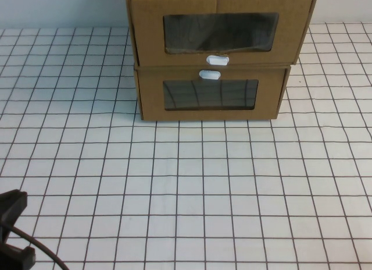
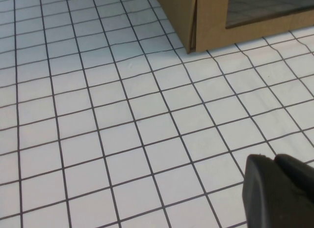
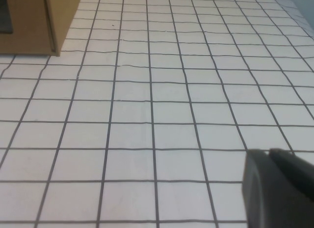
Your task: Close the shoe box
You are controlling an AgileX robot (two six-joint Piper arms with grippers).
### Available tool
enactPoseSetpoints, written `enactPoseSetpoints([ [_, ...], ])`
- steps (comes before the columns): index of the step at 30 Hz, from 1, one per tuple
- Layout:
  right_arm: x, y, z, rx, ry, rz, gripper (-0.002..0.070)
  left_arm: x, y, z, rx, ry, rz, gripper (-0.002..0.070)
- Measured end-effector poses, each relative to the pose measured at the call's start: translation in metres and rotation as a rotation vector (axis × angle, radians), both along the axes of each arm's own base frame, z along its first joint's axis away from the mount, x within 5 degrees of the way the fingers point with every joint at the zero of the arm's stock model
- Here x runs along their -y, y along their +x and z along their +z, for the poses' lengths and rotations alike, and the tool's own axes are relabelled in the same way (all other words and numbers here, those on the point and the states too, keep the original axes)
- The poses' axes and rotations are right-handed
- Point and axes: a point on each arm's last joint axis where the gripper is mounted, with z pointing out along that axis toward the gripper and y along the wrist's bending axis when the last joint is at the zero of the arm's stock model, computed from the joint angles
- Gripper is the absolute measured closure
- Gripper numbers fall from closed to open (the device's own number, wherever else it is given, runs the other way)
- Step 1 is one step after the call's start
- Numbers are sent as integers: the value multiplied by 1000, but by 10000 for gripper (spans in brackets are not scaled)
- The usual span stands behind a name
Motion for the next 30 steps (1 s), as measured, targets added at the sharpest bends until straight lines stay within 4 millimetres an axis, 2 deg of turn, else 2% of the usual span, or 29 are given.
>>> enactPoseSetpoints([
  [19, 0, 0, 0, 0, 0, 0, 689, -2, 3, 3, 52, 45, 4, 677],
  [25, 0, 0, 0, 0, 0, 0, 689, -9, -1, 3, 197, 77, 43, 677],
  [27, 0, 0, 0, 0, 0, 0, 689, -14, -6, -3, 294, 53, 87, 677],
  [30, 0, 0, 0, 0, 0, 0, 689, -20, -15, -24, 436, -6, 160, 677],
])
